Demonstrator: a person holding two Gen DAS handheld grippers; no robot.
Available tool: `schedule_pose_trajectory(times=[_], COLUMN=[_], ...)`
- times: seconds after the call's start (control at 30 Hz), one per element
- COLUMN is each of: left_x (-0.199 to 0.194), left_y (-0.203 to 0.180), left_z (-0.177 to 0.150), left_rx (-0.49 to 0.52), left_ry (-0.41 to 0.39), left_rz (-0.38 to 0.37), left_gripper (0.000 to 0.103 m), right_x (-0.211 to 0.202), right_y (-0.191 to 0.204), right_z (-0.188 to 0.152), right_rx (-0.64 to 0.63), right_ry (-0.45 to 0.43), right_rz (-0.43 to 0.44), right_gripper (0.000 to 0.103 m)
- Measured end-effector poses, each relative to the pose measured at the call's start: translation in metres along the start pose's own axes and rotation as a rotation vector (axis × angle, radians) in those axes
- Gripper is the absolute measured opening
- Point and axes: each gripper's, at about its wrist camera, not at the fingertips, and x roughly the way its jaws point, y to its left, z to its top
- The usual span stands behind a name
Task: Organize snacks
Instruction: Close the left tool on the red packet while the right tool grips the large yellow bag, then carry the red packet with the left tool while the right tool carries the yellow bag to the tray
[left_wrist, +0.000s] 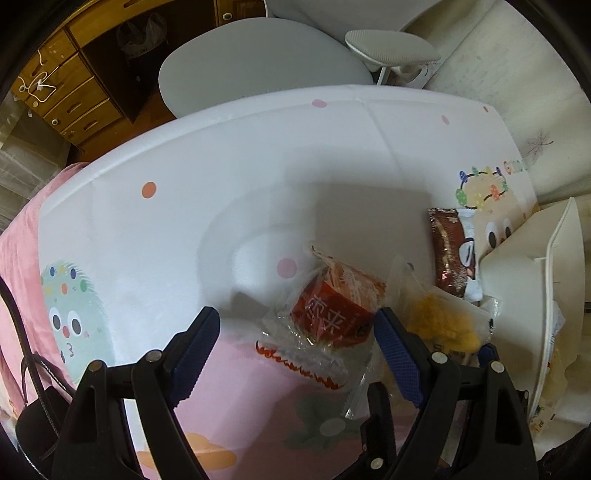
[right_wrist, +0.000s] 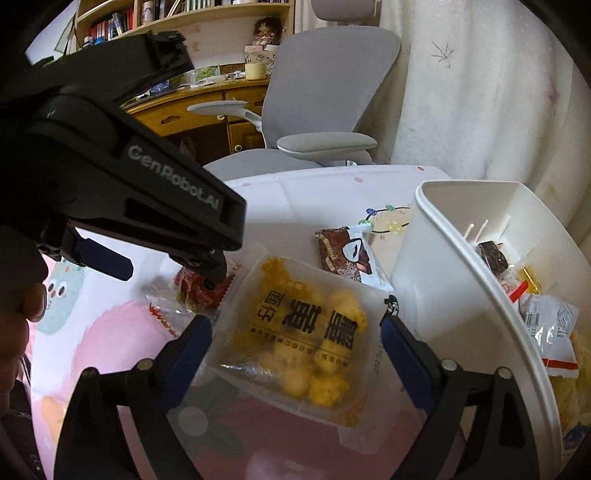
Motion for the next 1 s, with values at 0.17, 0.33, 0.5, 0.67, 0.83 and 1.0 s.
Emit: schedule_pose_trajectory(times=[0.17,0.33,0.5,0.67,0.83,1.0], left_x=[0.005,0.011,0.013,0.012,0.010,0.006], left_y=[0.002,0.002,-0.001,-0.001,0.000,0.006], left_z=[0.001,0.004,0.003,0.000,-0.003,-0.011], left_rx=[0.001,-0.003,0.021,0.020,0.042,0.010], left_ry=[0.001,0.008,0.006,0.011,-0.002,0.007], left_rz=[-0.015,-0.045,0.001,0.007,0.021,0.028], left_gripper=[0.084,0.073,0.064,0.059,0.051,0.047], right_x=[0.005,0.008,0.010,0.018,0.018,0.015], right_y=[-0.002,-0.006,-0.007,-0.008,-0.008,-0.006], right_z=[-0.004,-0.002,-0.002,0.004,0.005,0.007], right_rx=[0.029,0.029,0.024,0.010,-0.005,-0.027], right_ry=[0.021,0.026,0.044,0.074,0.089,0.109], right_rz=[-0.002,0.009,0.018,0.004,0.021,0.019], right_gripper=[0.103,0.103,0.103,0.102,0.094,0.088])
